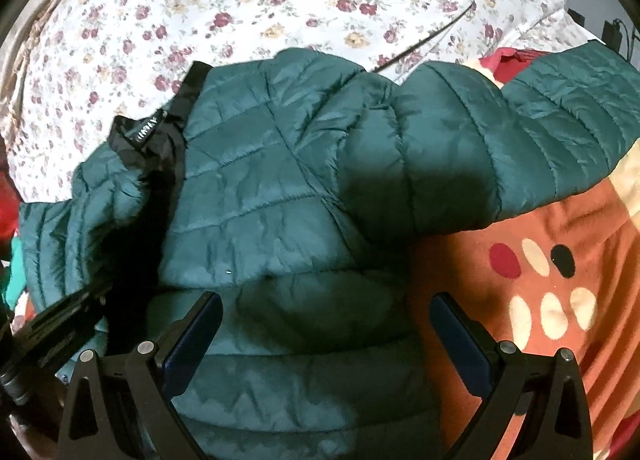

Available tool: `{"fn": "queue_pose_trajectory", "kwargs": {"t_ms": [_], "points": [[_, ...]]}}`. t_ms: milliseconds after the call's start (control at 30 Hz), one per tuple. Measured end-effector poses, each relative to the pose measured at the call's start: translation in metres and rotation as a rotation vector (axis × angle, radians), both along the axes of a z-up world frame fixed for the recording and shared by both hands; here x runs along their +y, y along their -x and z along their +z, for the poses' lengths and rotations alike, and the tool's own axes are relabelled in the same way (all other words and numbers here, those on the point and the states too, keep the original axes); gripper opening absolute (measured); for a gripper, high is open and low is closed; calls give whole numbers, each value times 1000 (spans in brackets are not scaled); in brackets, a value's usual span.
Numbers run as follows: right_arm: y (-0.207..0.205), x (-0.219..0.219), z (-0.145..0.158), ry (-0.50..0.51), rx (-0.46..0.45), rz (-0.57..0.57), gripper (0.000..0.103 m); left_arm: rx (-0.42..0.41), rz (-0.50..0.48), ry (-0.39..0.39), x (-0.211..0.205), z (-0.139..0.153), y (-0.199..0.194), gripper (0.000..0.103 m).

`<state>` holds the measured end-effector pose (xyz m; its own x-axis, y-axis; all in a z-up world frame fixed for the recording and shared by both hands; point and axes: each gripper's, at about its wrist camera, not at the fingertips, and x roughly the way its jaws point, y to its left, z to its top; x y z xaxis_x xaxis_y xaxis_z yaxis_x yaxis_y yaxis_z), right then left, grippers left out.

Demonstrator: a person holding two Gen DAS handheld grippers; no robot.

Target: Fold large clothes

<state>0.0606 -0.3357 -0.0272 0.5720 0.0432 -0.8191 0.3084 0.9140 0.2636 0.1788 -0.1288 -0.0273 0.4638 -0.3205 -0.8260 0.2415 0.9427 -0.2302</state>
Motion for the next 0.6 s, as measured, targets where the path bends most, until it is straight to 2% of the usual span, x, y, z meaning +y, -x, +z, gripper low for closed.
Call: {"fn": "queue_pose_trajectory", "kwargs": {"t_ms": [33,100,233,300,400,533,567,600], "points": [[1,2,4,-14,-13,7,103,-9,-2,27,5,8,4,57],[0,7,10,-30,-35,27,103,-64,16,48,22,32,17,65],[-7,28,20,-93,-77,102,103,-136,52,45,64,70,37,67],[-14,41,23,-123,-89,134,103,-166,92,26,89,79,43,67],[-27,67,26,-106,-107,189,103,-192,182,-2,131,84,48,67],[-54,101,21,-70,-93,260,103,-184,300,-64,169,71,40,67],[-59,106,19,-62,-87,265,101,-174,315,-62,176,66,38,67],[-66,112,16,-47,-79,267,95,-164,330,-56,182,61,37,67]]}}
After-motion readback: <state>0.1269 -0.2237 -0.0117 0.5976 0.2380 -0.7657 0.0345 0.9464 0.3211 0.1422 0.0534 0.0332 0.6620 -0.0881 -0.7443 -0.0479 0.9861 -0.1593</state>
